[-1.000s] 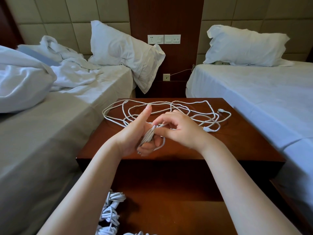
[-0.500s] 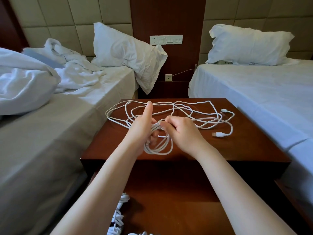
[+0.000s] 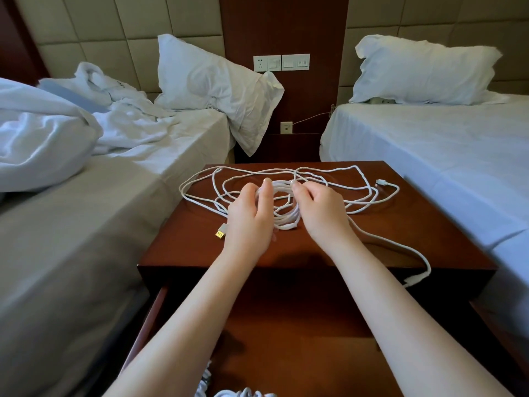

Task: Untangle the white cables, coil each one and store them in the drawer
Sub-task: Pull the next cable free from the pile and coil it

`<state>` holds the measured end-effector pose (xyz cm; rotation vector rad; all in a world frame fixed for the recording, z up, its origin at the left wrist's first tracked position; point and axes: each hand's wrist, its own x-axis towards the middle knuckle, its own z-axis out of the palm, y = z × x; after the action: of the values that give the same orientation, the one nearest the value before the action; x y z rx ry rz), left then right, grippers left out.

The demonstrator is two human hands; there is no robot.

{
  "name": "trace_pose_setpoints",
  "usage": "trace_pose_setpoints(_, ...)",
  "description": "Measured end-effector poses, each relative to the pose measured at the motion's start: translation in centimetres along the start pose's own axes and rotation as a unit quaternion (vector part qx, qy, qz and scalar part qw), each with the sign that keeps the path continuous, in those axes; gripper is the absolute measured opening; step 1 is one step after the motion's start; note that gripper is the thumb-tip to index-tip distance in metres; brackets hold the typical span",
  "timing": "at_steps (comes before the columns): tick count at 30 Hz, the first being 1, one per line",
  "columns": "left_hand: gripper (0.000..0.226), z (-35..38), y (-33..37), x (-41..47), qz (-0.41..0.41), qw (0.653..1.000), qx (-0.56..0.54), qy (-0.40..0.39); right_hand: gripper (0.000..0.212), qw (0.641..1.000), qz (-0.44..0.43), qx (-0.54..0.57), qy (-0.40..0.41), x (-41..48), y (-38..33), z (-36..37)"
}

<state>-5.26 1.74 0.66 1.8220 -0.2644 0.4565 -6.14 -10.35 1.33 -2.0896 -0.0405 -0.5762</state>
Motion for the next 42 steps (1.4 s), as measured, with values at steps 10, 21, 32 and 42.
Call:
trace_pose_setpoints(10, 0.043, -0.3, -0.6, 0.3, 0.064, 0.993, -0.002, 0.103, 0.041, 0.994, -0.072, -0.078, 0.037, -0.6, -0.7, 1.1)
trace_pose_setpoints(21, 0.038, -3.3, -2.7, 2.1, 0.02, 0.968, 0.053, 0.243, 0.028, 0.973, -0.097, -0.006, -0.211, -1.4, -2.2, 1.7)
trace_pose_setpoints(32, 0.048, -2.9, -0.7, 2.2, 0.015, 0.974, -0.077, 0.212, 0.03, 0.943, 0.004, 0.167, -0.287, -1.6, -0.2, 2.3)
trace_pose_setpoints(42, 0.036, -1.9, 0.9, 1.2, 0.013, 0.993, -0.114, -0.037, 0.032, 0.934, 0.076, 0.309, -0.161, -0.2, 1.7, 0.7)
